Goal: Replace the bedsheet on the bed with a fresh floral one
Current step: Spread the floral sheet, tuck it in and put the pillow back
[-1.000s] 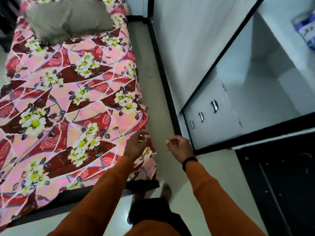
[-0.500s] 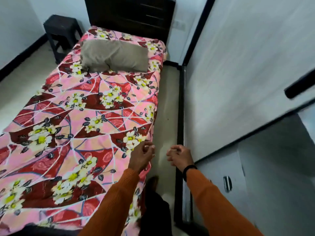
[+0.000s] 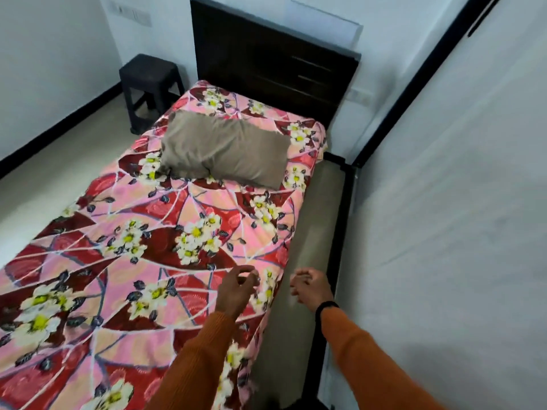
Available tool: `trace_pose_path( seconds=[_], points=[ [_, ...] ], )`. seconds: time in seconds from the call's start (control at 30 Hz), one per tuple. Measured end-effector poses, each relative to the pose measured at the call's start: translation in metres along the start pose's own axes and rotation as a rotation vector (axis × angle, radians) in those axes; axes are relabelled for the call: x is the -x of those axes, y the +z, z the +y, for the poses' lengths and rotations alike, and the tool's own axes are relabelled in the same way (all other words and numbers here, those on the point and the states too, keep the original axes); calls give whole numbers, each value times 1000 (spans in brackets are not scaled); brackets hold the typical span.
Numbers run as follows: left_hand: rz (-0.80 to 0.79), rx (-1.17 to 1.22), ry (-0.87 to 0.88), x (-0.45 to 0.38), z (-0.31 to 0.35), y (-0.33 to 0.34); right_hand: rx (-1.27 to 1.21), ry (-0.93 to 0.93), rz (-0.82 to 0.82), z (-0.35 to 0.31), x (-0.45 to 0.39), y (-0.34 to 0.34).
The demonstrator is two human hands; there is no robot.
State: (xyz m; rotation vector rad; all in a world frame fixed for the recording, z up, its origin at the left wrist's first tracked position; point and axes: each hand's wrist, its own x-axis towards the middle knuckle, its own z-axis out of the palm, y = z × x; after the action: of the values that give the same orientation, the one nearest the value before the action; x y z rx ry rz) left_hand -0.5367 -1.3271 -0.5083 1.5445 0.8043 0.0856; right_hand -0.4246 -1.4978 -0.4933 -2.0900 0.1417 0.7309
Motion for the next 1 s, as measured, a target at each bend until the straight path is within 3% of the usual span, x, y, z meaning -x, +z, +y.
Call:
trace_pose_path(
  seconds=[0.13, 0.33, 0.47, 0.67, 0.83, 1.0],
  points=[
    [35, 50, -18, -65, 34, 32, 81, -42, -56, -43, -87, -27],
    [166, 178, -245, -198, 54, 92, 138, -96, -53, -111, -251, -83],
    [222, 184, -272, -286, 82, 127, 290, -205, -108, -170, -352, -99],
    [381, 320, -298, -419, 125, 122, 415, -280, -316, -268, -479, -74],
    [551, 544, -507, -501, 85, 100, 440, -433, -302, -338, -569, -43],
    [757, 524, -639, -538, 56, 91, 553, -526, -484, -387, -641, 17]
  ],
)
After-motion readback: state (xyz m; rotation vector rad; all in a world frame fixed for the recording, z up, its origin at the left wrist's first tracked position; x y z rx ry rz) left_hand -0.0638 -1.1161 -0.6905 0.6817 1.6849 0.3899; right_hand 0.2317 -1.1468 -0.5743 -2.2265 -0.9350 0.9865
